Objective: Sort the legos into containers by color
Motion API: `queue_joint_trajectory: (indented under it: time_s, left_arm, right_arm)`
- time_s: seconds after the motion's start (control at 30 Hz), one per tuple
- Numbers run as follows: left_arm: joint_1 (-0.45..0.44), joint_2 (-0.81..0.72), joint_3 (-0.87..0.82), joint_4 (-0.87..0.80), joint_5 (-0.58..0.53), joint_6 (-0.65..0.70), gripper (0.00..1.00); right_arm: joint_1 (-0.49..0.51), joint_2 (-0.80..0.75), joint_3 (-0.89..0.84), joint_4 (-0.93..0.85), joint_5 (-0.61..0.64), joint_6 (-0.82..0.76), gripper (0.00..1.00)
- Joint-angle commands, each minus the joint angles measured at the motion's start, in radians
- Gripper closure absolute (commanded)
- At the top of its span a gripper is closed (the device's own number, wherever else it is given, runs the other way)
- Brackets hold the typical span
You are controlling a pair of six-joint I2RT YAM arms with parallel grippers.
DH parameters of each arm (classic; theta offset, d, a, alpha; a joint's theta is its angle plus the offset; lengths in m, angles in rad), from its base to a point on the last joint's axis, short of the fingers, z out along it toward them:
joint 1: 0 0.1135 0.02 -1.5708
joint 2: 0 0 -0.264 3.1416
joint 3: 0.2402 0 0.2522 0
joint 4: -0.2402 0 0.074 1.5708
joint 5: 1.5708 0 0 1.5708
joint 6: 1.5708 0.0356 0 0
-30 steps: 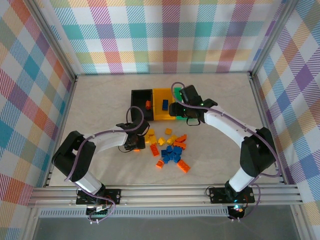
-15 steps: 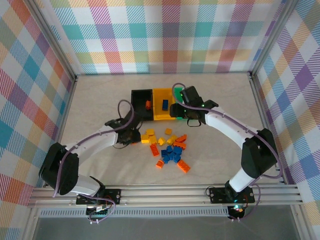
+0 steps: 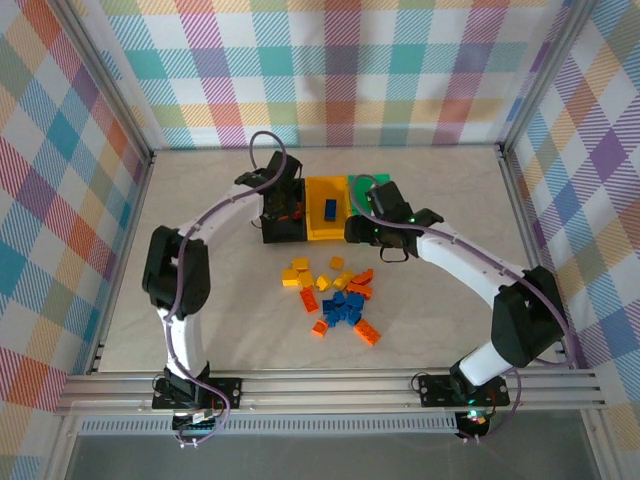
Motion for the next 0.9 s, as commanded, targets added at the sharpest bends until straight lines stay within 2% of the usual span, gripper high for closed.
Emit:
queue_joint_trajectory:
  time_s: [0.0, 0.03, 0.13, 0.33, 0.53, 0.73, 0.87]
  left_arm:
    - [0.019, 0.057, 0.092, -0.083, -0.028, 0.015, 0.71]
    - [0.019, 0.074, 0.113, -0.093, -0.021, 0.015, 0.68]
    - [0.018, 0.074, 0.121, -0.084, 0.009, 0.01, 0.49]
    - [0.001, -0.071, 0.037, -0.02, 0.075, -0.007, 0.23]
    - [-0.053, -0.34, -0.233, 0.125, 0.207, -0.064, 0.01]
    - [-0.111, -0.604, -0.573, 0.232, 0.275, -0.134, 0.0]
    - [-0.115, -0.754, -0.763, 0.235, 0.3, -0.171, 0.0]
  right_arm:
    - [-0.006, -0.044, -0.033, 0.0, -0.014, 0.019, 0.24]
    - [-0.006, -0.048, -0.04, -0.001, -0.02, 0.019, 0.24]
    - [-0.006, -0.049, -0.051, -0.005, -0.04, 0.012, 0.23]
    - [-0.006, -0.058, -0.074, -0.013, -0.054, 0.002, 0.22]
    - [-0.006, -0.054, -0.119, -0.048, -0.074, 0.013, 0.22]
    - [0.01, -0.075, -0.21, -0.077, -0.146, 0.022, 0.23]
    - [0.07, -0.152, -0.276, -0.156, -0.18, 0.001, 0.22]
